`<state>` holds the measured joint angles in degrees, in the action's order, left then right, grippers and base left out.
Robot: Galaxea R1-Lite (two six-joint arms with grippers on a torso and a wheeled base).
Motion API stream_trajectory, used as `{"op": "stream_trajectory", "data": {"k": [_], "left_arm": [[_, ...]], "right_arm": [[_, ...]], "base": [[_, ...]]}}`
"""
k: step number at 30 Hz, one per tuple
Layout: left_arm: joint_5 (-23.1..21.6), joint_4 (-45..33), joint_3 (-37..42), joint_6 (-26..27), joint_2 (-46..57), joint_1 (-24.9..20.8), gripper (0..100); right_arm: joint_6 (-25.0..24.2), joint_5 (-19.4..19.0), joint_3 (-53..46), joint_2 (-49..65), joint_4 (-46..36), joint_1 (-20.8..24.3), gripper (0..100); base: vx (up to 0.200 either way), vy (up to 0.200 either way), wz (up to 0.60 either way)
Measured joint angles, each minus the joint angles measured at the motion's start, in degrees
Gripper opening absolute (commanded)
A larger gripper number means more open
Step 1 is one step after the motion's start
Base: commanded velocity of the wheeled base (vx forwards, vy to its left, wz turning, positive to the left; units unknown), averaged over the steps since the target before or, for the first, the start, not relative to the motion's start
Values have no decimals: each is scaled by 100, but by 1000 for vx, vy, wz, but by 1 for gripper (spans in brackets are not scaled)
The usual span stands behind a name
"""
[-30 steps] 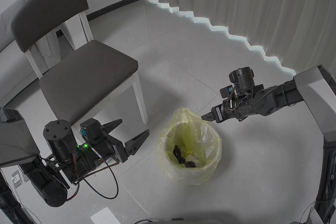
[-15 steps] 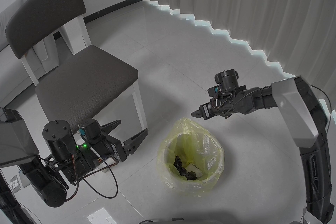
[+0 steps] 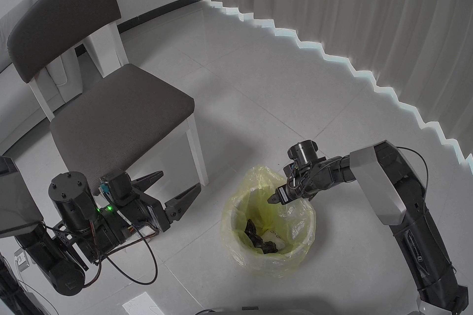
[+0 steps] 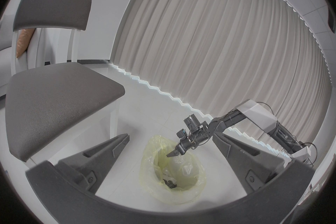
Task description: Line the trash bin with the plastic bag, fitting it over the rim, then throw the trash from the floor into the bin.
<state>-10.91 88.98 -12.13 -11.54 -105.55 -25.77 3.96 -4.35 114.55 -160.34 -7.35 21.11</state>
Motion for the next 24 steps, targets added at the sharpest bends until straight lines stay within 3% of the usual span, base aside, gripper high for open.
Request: {"op": "stream_trajectory", "data": {"k": [20,24], "left_arm": [[-37,2,332,-268,389,119,100],[-17,-2,271,-282,343,138,100]], "right_arm": [[-162,-73,5,750,-123,-9,100],[-162,-71,5,902,-112,-26,100]], "base": [[0,0,0],[200,0,0]]}}
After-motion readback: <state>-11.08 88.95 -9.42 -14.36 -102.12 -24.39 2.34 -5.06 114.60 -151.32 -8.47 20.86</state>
